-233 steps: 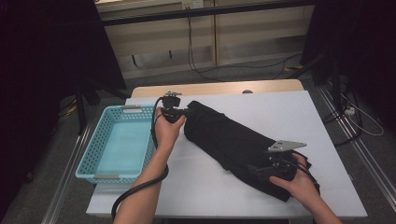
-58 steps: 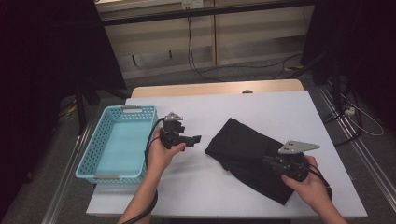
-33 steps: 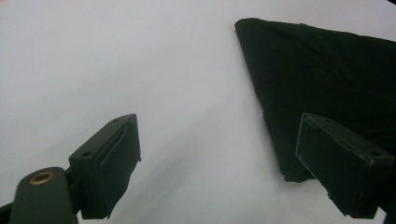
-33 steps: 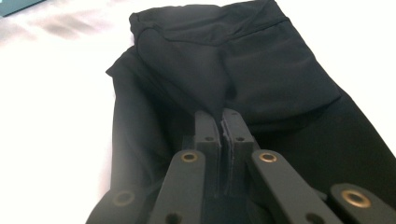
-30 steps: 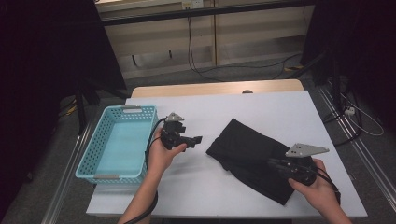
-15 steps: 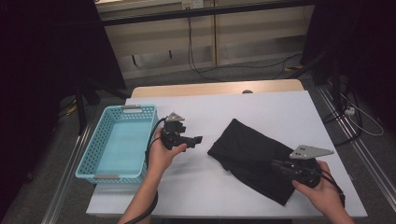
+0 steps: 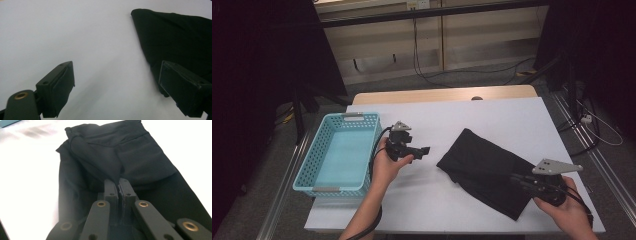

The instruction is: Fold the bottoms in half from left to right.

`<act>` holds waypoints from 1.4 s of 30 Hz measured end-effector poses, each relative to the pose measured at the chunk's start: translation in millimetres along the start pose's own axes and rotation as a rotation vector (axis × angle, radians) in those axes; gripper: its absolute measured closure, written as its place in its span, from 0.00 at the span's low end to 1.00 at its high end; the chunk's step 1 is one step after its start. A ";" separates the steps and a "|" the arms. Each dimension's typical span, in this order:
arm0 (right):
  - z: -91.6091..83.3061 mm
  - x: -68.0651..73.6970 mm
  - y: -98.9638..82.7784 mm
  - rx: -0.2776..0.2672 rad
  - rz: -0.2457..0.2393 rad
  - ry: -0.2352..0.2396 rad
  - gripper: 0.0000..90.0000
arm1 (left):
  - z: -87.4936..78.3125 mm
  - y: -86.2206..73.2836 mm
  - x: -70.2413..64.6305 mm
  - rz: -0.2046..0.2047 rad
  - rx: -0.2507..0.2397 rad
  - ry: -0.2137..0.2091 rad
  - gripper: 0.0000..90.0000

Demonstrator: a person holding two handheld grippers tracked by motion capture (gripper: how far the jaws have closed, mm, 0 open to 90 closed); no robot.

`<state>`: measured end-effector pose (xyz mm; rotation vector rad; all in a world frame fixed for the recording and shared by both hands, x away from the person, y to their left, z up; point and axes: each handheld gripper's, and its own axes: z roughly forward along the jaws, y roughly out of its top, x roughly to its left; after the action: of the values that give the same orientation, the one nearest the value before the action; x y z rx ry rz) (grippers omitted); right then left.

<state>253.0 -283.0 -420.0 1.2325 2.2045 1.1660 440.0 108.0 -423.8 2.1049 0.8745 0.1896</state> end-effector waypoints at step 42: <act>53.3 -46.2 15.7 0.130 0.029 -0.145 0.97 | 3.6 0.9 -7.1 0.023 0.004 -0.010 0.14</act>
<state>321.1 -290.9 -442.9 1.3594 2.1898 0.9252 436.6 100.7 -424.3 2.1191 0.8462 0.1895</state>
